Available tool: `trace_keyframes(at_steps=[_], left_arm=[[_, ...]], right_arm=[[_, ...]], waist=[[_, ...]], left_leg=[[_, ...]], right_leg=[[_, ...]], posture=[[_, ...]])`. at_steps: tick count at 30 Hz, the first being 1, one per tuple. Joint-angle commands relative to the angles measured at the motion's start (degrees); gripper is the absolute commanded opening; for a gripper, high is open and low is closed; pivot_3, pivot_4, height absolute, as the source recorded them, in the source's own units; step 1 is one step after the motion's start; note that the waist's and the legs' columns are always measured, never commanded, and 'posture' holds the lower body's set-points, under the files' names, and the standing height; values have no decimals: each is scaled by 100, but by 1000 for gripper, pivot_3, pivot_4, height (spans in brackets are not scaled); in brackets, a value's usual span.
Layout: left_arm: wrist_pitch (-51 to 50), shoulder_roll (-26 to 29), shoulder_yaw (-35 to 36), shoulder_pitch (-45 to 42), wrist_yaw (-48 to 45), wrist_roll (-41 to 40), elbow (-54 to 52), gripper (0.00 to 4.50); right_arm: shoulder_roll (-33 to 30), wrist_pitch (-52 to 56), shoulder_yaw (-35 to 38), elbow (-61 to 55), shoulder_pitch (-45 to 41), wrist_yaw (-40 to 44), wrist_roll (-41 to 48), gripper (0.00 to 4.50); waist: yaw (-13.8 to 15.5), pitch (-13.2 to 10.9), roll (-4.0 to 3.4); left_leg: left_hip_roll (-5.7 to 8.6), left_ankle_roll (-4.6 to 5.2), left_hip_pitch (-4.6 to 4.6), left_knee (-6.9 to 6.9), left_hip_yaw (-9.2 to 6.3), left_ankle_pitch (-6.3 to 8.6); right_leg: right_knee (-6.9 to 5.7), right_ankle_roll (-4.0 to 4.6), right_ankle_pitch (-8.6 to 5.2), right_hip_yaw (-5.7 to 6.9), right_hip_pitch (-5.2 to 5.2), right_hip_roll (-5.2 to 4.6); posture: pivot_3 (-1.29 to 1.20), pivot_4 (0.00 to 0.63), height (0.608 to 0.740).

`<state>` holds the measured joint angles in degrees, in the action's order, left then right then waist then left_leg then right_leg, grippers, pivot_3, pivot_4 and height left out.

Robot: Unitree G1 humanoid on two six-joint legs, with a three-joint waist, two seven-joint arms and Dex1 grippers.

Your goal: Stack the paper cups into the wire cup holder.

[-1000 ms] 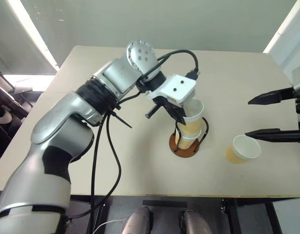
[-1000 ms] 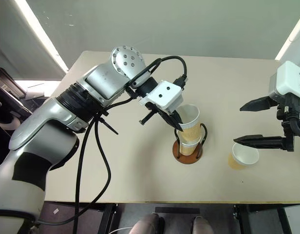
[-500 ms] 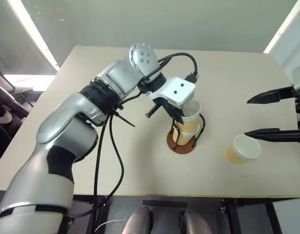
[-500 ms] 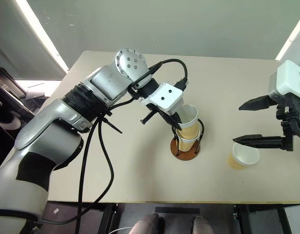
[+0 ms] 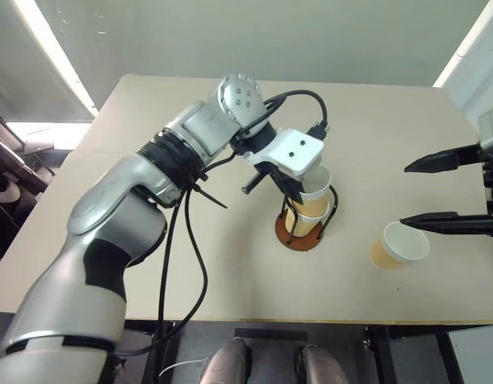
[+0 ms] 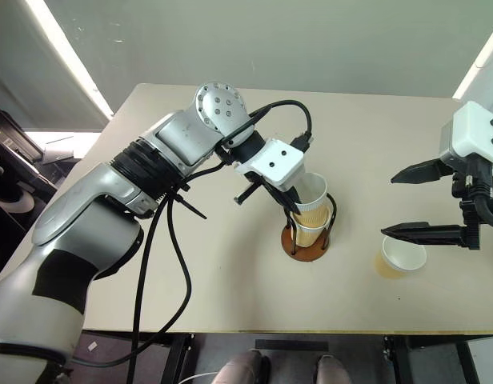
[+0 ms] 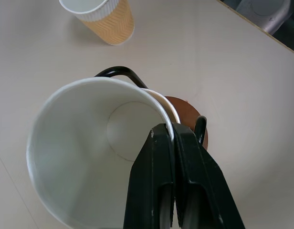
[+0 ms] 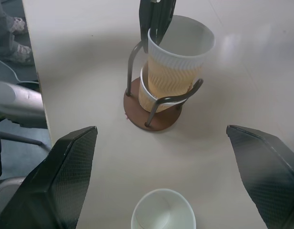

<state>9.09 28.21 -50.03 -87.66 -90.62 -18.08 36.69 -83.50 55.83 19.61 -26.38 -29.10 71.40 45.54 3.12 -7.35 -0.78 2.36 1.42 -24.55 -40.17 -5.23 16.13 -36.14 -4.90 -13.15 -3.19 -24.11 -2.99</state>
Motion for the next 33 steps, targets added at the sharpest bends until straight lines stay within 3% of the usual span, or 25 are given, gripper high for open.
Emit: trace_keyframes(at_steps=[1, 3, 10, 14, 21, 28, 33], left_arm=[[149, -65, 253, -184, -188, 123, 11, 226], [123, -107, 298, -182, -188, 138, 18, 666], [-95, -362, 779, -279, -188, 138, 197, 3186], [-655, -572, 1421, -346, -188, 52, 315, 4471], [-1440, -278, 2259, -218, -188, -146, 177, 4471], [-2263, 433, 2763, 321, -188, -290, -639, 4471], [-2749, 889, 3128, 776, -39, -170, -1213, 4471]], right_arm=[[-121, -14, 298, -31, -35, -37, 55, 4500], [-129, -41, 306, -32, -8, -34, 19, 4500], [-169, -117, 382, -66, 161, -37, -104, 4500], [-81, -146, 430, -152, 353, -122, -175, 4500], [111, -83, 575, -661, 1021, -355, -297, 4500], [241, -355, 455, -1131, 1564, -544, -642, 4500], [171, -801, 195, -1139, 2436, -531, -1439, 4500]], waist=[[3, 0, 0], [4, 0, 0], [10, 0, 0], [18, 0, 0], [11, 0, -1], [11, 1, -1], [10, 1, -1]], left_leg=[[0, 0, 0, 0, 0, 0], [0, 0, 0, -1, 0, 0], [0, 1, -1, -2, 1, 1], [0, 2, -3, -4, 2, 1], [-2, 4, 1, -4, 9, 2], [-1, 5, 2, -10, 9, 2], [-1, 6, 3, -22, 8, 2]], right_leg=[[0, 0, 0, 0, 0, 0], [1, 0, 0, 0, 0, 0], [-22, -1, 0, 0, 0, 0], [-27, -2, 0, 0, 0, 0], [-26, -4, -1, -5, -4, 2], [-6, -5, -2, -6, -6, 3], [-7, -6, -2, -6, -1, 3]], posture=[[0, 150, 740], [0, 150, 740], [0, 150, 740], [0, 150, 740], [0, 150, 740], [0, 150, 740], [0, 150, 740]])
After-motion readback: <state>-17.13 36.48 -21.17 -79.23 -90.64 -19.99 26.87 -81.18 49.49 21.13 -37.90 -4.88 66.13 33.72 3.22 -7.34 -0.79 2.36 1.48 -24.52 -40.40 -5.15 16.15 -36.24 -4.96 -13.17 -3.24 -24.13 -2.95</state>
